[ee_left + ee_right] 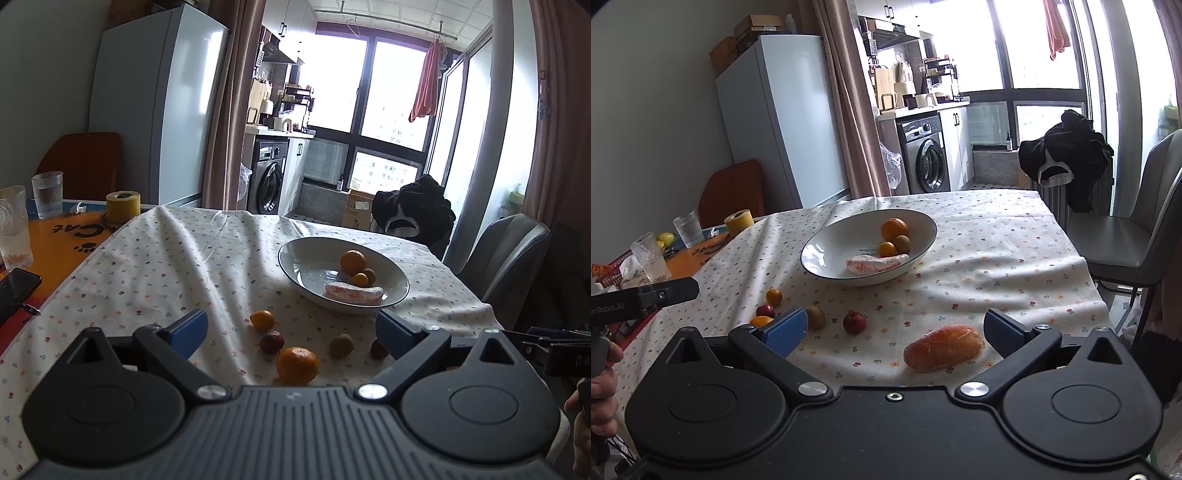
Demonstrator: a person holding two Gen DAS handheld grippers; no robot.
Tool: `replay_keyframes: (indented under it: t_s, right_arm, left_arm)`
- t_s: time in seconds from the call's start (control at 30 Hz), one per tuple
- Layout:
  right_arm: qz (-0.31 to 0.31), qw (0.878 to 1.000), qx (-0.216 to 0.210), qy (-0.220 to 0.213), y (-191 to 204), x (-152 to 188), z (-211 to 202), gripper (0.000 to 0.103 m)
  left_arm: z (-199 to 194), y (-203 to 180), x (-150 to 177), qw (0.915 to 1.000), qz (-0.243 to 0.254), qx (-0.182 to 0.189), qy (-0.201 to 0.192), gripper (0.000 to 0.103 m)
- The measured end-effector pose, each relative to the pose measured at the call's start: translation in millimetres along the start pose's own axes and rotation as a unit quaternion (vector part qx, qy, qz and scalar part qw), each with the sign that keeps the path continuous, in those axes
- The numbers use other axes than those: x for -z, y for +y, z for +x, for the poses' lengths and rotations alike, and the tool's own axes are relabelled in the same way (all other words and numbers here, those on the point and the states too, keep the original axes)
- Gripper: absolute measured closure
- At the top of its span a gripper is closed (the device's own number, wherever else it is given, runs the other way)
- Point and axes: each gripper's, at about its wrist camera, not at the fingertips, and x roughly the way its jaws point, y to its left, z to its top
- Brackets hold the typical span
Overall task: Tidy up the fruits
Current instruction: 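Grasp the large orange with the left gripper while the right grasps the wrapped pomelo segment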
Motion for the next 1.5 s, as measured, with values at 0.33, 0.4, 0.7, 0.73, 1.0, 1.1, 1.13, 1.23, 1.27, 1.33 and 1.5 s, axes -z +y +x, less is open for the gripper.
replay_keyframes:
  t_s: [0.33,0.4,0.7,0.73,1.0,1.1,1.13,1.23,1.27,1.33,1.5]
  right_arm:
    - [0.001,1.000,0.005,0.015,-5,10,11,0.000]
    - [0.003,1.000,0.006,0.020,-7,12,15,0.000]
    - [0.013,0.999,0.017,0.039,-18,21,35,0.001]
    - [0.013,0.999,0.017,0.042,-18,22,38,0.001]
    - [0.016,0.998,0.018,0.064,-22,28,54,0.015]
    - [0.022,0.997,0.012,0.076,-23,29,61,0.024]
    - [0.023,0.996,0.011,0.081,-24,30,64,0.024]
    - [0.026,0.996,0.010,0.089,-23,32,70,0.024]
    - [0.024,0.996,0.010,0.087,-22,32,71,0.024]
    - [0.019,0.996,0.011,0.087,-19,31,75,0.024]
    - [0.016,0.996,0.014,0.084,-18,27,83,0.024]
  left_arm:
    - [14,3,12,0.9998,-0.002,0.005,0.018,0.016]
    - [21,3,15,0.9997,-0.003,0.008,0.025,0.022]
    - [48,6,24,0.9983,-0.012,0.014,0.055,0.037]
    - [50,6,25,0.9981,-0.013,0.015,0.058,0.037]
    - [69,7,30,0.9971,-0.016,0.013,0.074,0.042]
    - [74,7,31,0.9966,-0.016,0.014,0.079,0.043]
    - [75,7,32,0.9965,-0.015,0.015,0.081,0.043]
    - [79,7,33,0.9961,-0.015,0.016,0.085,0.043]
    - [80,8,33,0.9961,-0.015,0.016,0.086,0.043]
    - [82,8,33,0.9959,-0.016,0.016,0.087,0.043]
    - [87,11,33,0.9956,-0.020,0.015,0.090,0.047]
